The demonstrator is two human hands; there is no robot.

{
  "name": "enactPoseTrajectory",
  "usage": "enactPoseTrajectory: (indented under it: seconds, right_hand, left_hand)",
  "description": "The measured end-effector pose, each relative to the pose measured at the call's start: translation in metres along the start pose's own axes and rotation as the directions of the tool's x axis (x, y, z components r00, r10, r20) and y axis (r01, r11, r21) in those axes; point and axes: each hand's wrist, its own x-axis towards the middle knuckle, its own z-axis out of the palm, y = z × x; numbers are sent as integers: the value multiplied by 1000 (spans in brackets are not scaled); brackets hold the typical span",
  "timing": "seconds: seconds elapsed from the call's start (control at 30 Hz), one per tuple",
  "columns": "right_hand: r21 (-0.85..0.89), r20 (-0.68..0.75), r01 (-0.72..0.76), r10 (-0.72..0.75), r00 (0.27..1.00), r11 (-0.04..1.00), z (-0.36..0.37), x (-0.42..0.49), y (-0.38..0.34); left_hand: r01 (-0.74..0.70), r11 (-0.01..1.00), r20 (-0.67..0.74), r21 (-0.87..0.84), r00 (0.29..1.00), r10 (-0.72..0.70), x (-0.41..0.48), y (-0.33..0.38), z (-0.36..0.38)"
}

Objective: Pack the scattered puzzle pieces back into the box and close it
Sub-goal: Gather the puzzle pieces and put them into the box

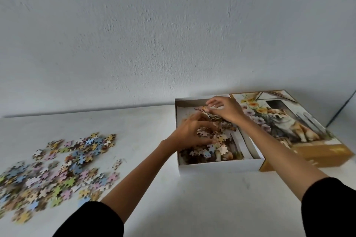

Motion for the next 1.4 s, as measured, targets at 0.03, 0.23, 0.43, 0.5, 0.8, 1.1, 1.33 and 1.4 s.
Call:
enactPoseTrajectory:
  seconds: [0.03,0.23,0.43,0.5,0.8,1.1,1.33,1.4]
  right_hand:
    - [15,4,2,-2,1000,1000,0,0,2]
    - [75,-1,5,-5,1000,997,0,0,4]
    - [85,-51,25,-21,998,996,4,-6,-15]
    - [108,-81,44,-35,996,993,8,-9,-27]
    - [142,-140,150,-130,981,978,55,-21,-117]
    - [198,-83,173,-159,984,965,165,-42,-201]
    - [79,123,60,-69,990,995,242,-39,-217]
    - [27,180,2,-7,984,1000,256,-36,-219]
  left_hand:
    - [-3,1000,-11,-4,1000,3,0,0,-1]
    - [-53,997,-94,-47,994,49,-2,4,-5]
    - [-44,994,-188,-103,982,24,-22,-3,-23]
    - [-42,993,-217,-112,976,17,-34,-7,-34]
    - [-4,996,-252,-91,967,-19,-107,-27,-84]
    - [167,986,-281,-4,946,-161,-235,-101,-142]
    - [529,840,-503,123,762,-407,-342,-176,-165]
    - [679,730,-469,77,671,-574,-363,-189,-171]
